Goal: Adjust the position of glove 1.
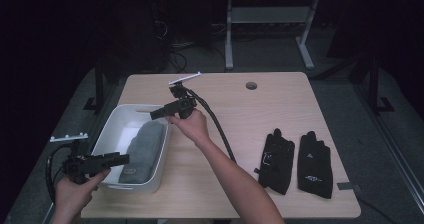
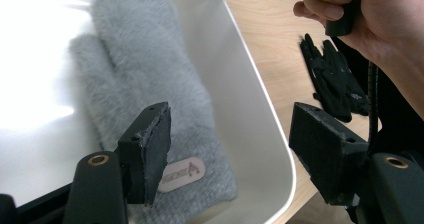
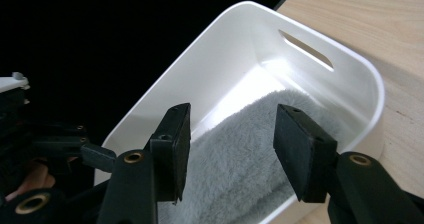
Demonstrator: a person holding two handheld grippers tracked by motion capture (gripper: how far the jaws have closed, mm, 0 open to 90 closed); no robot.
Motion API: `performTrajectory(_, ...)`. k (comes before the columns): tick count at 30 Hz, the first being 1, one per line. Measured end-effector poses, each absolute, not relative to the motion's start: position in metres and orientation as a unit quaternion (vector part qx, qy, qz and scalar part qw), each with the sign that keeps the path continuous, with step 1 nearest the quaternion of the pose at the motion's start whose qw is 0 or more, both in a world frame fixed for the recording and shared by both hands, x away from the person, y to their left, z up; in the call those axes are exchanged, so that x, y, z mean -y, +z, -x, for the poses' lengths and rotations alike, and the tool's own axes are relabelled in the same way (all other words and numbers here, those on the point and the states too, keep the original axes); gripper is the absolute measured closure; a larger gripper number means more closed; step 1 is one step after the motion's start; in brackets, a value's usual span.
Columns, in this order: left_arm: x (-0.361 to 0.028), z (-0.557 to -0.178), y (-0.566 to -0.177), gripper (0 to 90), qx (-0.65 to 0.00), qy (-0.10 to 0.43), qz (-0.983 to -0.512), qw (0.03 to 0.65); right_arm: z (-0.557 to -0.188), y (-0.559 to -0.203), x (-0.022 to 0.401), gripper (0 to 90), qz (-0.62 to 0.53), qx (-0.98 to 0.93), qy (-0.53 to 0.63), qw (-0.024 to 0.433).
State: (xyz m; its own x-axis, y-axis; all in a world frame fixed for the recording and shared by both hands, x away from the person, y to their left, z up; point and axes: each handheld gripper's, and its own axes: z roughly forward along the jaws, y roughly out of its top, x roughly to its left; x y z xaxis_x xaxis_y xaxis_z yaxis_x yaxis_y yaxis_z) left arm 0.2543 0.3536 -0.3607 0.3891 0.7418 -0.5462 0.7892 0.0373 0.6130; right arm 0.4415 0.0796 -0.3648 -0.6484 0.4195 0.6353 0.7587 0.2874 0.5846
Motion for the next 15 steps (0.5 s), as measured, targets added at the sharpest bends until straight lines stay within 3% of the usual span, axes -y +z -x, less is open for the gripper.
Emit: performTrajectory(15,-0.324,-0.266,-0.347,28.0,-0.523,-0.032,-0.702,0.482,-0.443,-0.355,-0.035,43.0,0.376,0.753,-0.501,0.201)
